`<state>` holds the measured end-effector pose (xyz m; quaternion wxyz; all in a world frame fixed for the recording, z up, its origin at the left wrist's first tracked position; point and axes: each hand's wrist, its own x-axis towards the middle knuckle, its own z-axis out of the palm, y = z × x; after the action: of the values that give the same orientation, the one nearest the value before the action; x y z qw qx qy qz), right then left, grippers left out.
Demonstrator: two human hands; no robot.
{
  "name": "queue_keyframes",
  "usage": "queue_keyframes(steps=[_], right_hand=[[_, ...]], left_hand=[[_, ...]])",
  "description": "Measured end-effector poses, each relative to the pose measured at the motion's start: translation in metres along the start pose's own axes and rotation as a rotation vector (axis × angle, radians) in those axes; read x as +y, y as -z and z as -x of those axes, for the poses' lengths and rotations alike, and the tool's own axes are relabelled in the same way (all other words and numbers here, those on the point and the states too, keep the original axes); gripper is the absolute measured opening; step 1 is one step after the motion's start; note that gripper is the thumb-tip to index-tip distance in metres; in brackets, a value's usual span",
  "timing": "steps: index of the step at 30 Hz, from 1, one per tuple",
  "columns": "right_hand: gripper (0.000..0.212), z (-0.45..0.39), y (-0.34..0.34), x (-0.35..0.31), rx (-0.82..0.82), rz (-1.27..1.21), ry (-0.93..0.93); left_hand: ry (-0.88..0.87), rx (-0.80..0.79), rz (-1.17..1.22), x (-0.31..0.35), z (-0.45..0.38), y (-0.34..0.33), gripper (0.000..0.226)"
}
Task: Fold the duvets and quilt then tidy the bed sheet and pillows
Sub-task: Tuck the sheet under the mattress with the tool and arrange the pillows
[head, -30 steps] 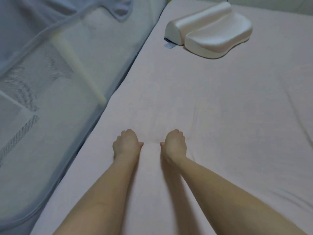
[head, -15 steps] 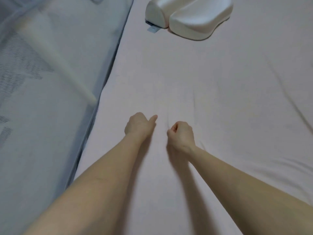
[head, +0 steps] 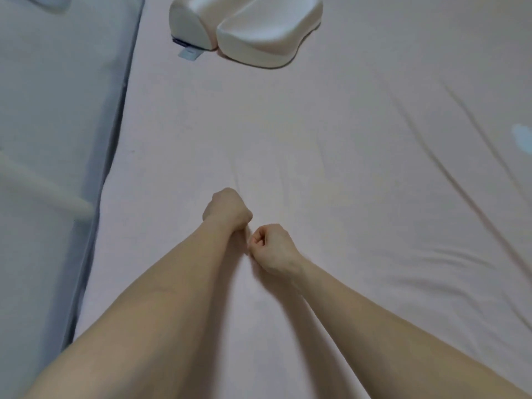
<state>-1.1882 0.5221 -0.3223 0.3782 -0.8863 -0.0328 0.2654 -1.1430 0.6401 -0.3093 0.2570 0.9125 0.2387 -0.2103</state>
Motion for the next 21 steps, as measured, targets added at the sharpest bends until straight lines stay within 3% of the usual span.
queue_keyframes(steps=[4, 8, 10, 12, 14, 16, 18, 21], right_hand=[[0.019, 0.004, -0.013, -0.008, -0.080, 0.035, 0.057], [0.016, -0.004, -0.005, -0.007, -0.207, 0.097, 0.101], [0.012, -0.020, 0.011, -0.005, -0.084, 0.125, 0.196], [0.024, -0.036, 0.020, 0.004, 0.219, 0.315, 0.252], [0.054, -0.040, 0.004, 0.020, 0.297, 0.558, 0.266], [0.062, -0.021, -0.029, 0.035, 0.296, 0.704, 0.360], [0.066, 0.018, -0.069, 0.040, 0.164, 0.710, 0.512], [0.069, 0.058, -0.077, 0.042, -0.180, 0.823, 0.885]], left_hand=[[-0.028, 0.045, -0.051, -0.011, 0.006, 0.001, 0.018], [-0.105, -0.021, -0.142, -0.017, 0.007, -0.001, 0.004], [-0.326, 0.172, -0.311, -0.022, 0.004, -0.007, 0.016], [-0.434, 0.305, -0.366, -0.042, 0.008, -0.013, 0.041], [-0.356, 0.224, -0.415, -0.080, 0.013, -0.021, 0.058], [-0.278, 0.176, -0.442, -0.112, 0.023, -0.030, 0.058], [-0.207, 0.175, -0.456, -0.135, 0.037, -0.031, 0.057], [-0.011, 0.089, -0.463, -0.150, 0.061, -0.021, 0.057]])
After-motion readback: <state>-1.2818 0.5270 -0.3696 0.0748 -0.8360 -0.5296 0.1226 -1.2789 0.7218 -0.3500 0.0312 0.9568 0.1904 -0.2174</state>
